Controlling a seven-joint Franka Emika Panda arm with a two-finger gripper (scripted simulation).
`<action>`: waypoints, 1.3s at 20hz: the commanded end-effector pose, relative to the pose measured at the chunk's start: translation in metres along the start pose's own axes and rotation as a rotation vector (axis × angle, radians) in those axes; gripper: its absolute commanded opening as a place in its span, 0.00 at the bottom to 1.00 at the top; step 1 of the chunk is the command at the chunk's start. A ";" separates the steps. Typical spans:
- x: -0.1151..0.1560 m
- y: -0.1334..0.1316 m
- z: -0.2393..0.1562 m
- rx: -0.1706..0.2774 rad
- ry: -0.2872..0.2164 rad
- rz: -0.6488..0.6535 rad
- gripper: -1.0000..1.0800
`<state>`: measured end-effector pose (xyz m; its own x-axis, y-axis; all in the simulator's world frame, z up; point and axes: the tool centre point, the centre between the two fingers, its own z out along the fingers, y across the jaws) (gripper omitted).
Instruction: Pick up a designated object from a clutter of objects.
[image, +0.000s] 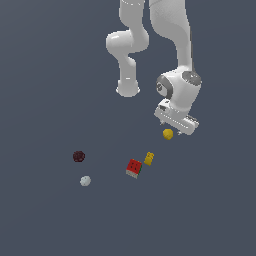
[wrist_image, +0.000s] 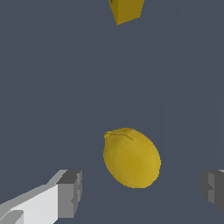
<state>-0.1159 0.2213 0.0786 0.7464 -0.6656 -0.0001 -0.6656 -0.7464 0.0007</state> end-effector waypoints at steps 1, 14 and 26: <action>0.000 0.000 0.001 0.000 0.000 0.000 0.96; -0.001 0.001 0.045 0.000 0.000 0.002 0.96; -0.001 0.001 0.049 0.000 0.000 0.002 0.00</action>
<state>-0.1166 0.2219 0.0306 0.7452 -0.6668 0.0007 -0.6668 -0.7452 -0.0018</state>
